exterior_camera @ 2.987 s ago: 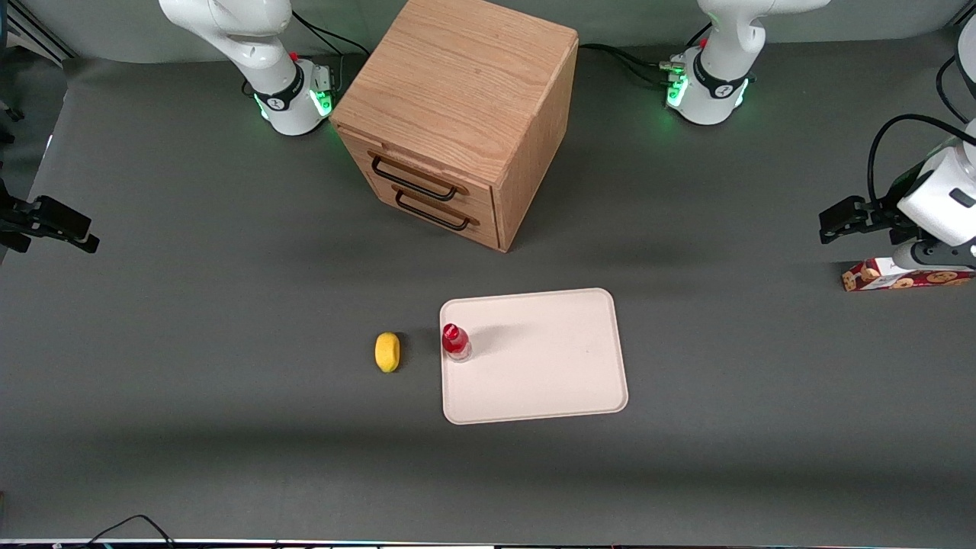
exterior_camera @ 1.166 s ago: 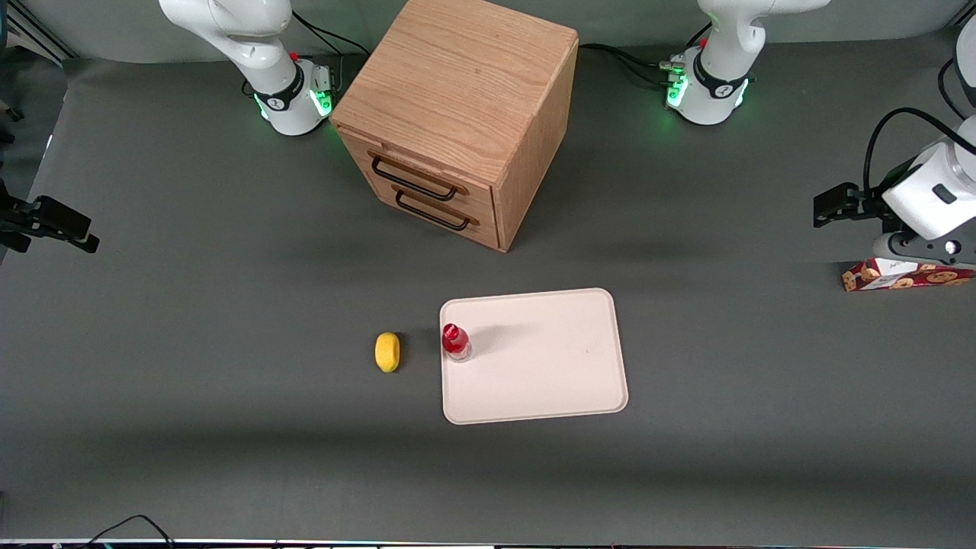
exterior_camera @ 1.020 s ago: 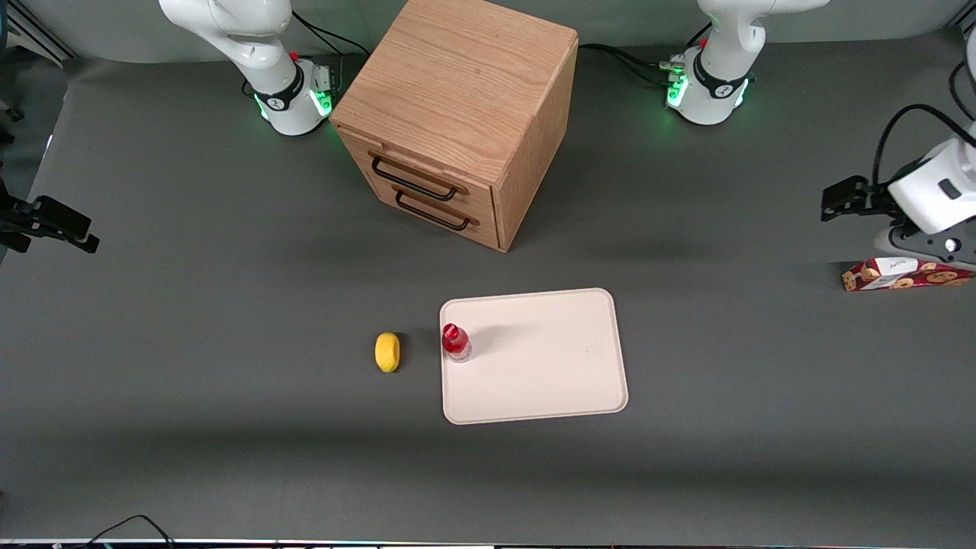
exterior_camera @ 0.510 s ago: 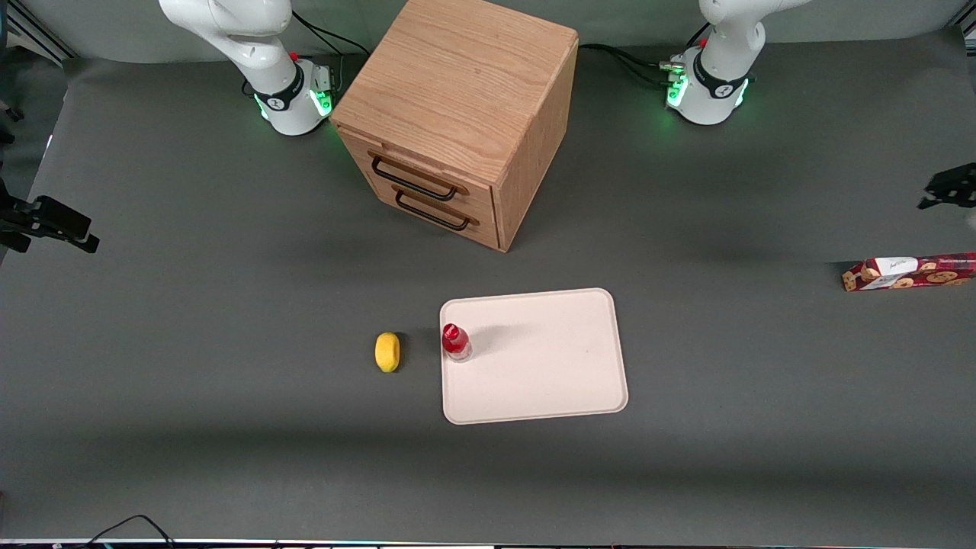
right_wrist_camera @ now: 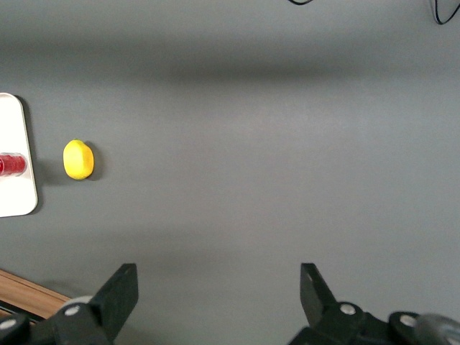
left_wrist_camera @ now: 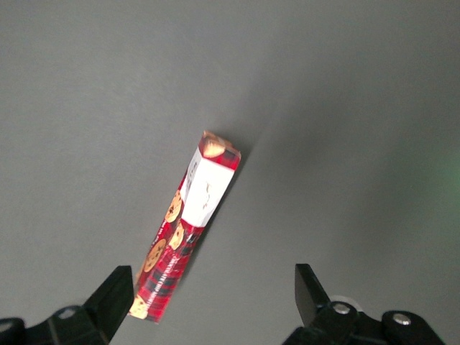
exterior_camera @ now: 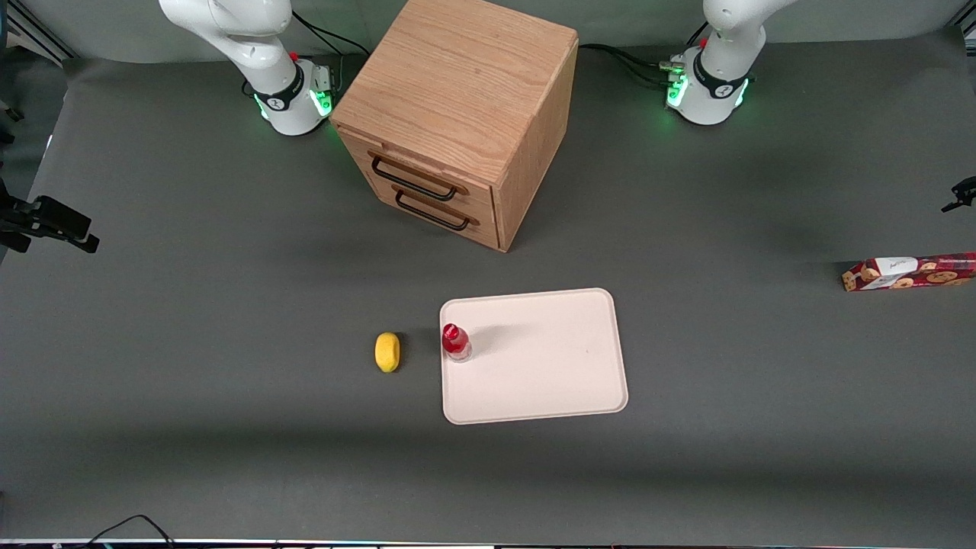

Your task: Place red cookie box on tray

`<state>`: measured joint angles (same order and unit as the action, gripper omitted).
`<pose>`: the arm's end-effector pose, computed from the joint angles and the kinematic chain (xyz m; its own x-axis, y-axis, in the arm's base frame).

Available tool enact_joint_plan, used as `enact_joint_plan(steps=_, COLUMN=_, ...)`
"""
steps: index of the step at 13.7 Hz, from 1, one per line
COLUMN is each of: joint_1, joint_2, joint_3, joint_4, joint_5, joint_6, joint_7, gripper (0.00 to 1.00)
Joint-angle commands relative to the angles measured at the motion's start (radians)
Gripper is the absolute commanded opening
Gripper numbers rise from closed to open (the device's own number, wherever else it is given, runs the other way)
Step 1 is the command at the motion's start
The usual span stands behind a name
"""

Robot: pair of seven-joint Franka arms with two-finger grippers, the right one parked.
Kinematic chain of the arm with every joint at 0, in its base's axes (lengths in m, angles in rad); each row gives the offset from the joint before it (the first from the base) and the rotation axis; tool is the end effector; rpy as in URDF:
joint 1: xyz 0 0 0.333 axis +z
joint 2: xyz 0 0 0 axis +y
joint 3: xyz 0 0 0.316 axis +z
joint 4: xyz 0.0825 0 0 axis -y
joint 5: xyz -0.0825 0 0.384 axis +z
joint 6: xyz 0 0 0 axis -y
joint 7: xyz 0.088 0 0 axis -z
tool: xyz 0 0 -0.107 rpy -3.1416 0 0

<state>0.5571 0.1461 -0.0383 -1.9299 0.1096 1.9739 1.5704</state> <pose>0.5002 0.2944 0.4049 0.4479 -0.8895 -0.0902 -0.8841 -0.4556 0.1036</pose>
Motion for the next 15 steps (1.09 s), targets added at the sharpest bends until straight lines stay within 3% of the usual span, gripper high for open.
enact_joint_plan(steps=1, joint_1=0.056, joint_2=0.045, joint_3=-0.015, joint_4=-0.004, joint_5=-0.001, joint_6=0.063, joint_7=0.164, gripper=1.00)
enact_joint_plan(steps=5, joint_1=0.119, joint_2=0.145, joint_3=-0.017, joint_4=-0.008, joint_5=-0.020, joint_6=0.196, joint_7=0.324, gripper=1.00)
enact_joint_plan(steps=8, joint_1=0.152, joint_2=0.196, joint_3=-0.015, joint_4=-0.037, joint_5=-0.108, joint_6=0.262, joint_7=0.497, gripper=1.00)
enact_joint_plan(steps=15, joint_1=0.202, joint_2=0.208, joint_3=-0.017, joint_4=-0.139, joint_5=-0.119, joint_6=0.396, joint_7=0.536, gripper=1.00)
